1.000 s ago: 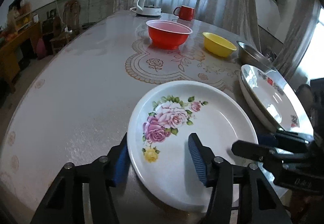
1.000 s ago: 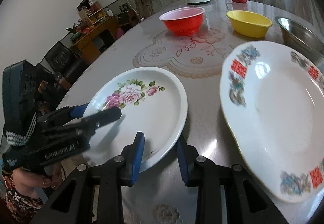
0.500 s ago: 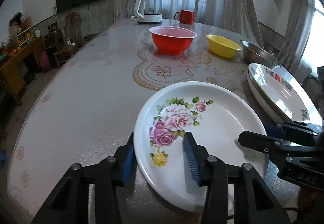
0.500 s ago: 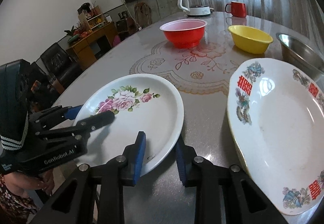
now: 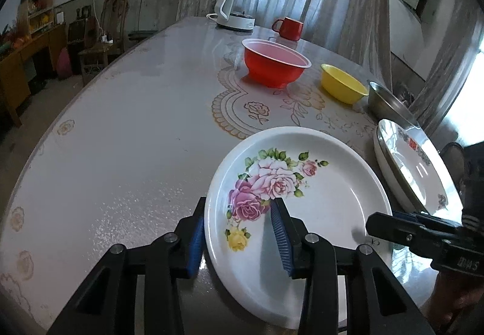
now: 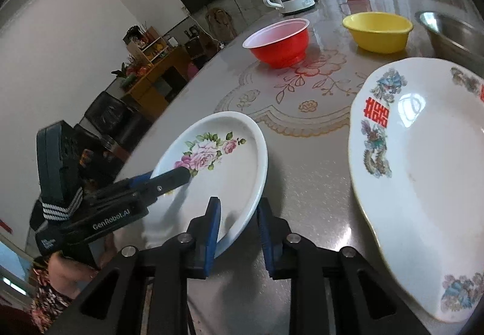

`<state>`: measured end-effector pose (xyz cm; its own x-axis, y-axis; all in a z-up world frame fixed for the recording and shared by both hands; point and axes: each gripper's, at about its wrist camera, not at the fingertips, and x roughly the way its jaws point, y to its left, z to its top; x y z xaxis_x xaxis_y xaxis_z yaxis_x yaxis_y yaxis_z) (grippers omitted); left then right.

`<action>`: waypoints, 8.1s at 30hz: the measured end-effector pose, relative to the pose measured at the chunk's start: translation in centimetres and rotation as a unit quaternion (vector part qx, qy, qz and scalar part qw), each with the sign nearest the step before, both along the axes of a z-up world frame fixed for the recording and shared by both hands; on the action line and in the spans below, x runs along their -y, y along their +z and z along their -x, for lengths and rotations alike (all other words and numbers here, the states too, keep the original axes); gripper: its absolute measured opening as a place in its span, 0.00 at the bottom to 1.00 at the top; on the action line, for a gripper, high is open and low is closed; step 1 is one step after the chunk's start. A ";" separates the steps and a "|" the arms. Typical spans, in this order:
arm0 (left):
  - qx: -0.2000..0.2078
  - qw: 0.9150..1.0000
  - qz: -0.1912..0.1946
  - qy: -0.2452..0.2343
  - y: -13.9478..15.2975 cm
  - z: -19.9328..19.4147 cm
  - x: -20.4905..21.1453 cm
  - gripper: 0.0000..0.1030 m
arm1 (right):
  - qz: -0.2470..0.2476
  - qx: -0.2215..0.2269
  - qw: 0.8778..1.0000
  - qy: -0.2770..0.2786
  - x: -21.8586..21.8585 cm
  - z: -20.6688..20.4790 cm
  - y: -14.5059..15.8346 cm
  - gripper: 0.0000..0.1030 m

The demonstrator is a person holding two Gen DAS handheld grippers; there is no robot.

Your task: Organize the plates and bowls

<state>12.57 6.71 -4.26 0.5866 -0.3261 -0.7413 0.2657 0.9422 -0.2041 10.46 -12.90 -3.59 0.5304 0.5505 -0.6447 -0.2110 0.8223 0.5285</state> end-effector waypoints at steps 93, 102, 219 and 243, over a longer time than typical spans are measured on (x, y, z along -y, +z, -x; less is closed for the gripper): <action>0.064 0.982 -0.030 -0.177 3.1 0.0 22.5 0.40 | 0.046 -0.007 0.972 -0.232 17.9 6.1 1.5 0.19; 0.069 0.982 -0.031 -0.171 3.2 0.4 22.3 0.40 | 0.060 -0.023 0.969 -0.238 17.4 5.9 1.7 0.23; 0.037 0.994 0.001 -0.103 7.9 -6.5 22.4 0.89 | -0.003 -0.028 0.945 -0.326 32.5 -9.6 -0.2 0.53; 0.028 0.985 -0.059 -0.159 8.3 -13.2 32.1 0.89 | -0.031 0.014 0.949 -0.312 32.9 -7.5 -2.5 0.16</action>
